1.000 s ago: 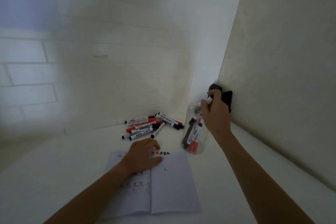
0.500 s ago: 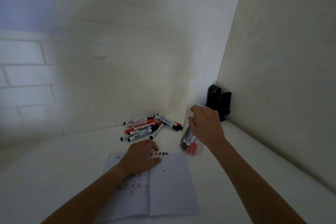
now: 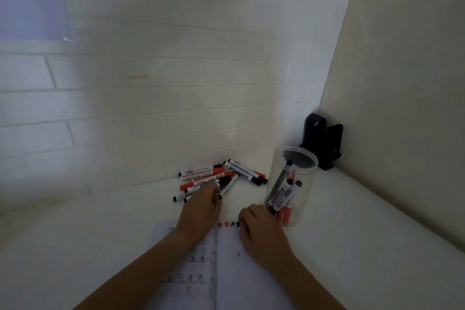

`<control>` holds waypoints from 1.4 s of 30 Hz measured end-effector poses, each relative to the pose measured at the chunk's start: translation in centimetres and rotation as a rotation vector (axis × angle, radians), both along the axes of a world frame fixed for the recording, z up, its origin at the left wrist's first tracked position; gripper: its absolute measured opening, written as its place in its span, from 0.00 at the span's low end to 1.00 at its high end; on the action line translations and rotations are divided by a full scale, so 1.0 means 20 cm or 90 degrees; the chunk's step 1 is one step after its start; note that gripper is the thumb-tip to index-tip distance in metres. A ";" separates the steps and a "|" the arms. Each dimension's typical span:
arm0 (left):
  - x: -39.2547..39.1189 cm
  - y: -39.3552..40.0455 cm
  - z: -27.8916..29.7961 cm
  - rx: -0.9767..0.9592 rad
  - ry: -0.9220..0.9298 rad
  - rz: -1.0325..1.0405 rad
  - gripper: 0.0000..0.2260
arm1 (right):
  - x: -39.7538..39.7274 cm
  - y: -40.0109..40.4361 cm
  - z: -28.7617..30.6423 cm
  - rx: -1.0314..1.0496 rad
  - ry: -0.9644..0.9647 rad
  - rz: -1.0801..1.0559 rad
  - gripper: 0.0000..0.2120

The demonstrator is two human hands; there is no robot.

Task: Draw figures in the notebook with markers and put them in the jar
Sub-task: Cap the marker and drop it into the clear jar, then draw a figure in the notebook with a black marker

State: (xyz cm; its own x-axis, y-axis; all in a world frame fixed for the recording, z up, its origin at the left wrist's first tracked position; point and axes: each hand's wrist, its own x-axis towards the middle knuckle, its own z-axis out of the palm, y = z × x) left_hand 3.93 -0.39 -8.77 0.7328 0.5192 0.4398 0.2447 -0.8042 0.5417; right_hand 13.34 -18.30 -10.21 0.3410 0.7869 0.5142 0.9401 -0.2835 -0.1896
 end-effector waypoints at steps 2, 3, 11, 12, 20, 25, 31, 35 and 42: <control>0.05 0.00 0.00 0.019 -0.019 0.037 0.05 | 0.01 0.01 -0.01 0.002 0.006 0.001 0.05; 0.08 0.00 0.00 0.039 -0.019 0.053 0.04 | 0.01 0.01 -0.01 0.001 0.013 0.002 0.05; 0.21 -0.02 -0.02 0.132 0.061 0.140 0.09 | 0.02 0.02 -0.01 0.000 0.062 0.006 0.06; 0.20 -0.03 -0.01 0.126 0.057 0.141 0.09 | 0.02 0.02 -0.01 0.001 0.065 0.007 0.06; 0.01 -0.09 0.10 -0.026 -0.040 0.068 0.08 | 0.01 0.01 -0.01 -0.002 0.079 -0.008 0.13; -0.16 -0.18 0.13 -0.041 -0.029 -0.023 0.07 | -0.01 0.00 0.02 0.018 0.113 0.014 0.26; -0.27 -0.26 0.15 -0.068 -0.078 -0.149 0.05 | -0.01 -0.01 0.02 0.034 0.073 0.030 0.16; -0.24 -0.21 0.12 -0.002 -0.076 -0.155 0.08 | -0.03 -0.03 0.04 0.060 0.106 0.051 0.15; -0.13 -0.07 0.01 0.143 0.052 -0.182 0.13 | -0.07 -0.09 0.15 0.153 0.326 0.147 0.06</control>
State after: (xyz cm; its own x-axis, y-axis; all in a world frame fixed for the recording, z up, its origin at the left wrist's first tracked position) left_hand 1.28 -1.77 -8.51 0.8718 0.1851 0.4535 0.0276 -0.9430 0.3317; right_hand 11.94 -20.05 -7.21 0.4257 0.7522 0.5030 0.7451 0.0240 -0.6665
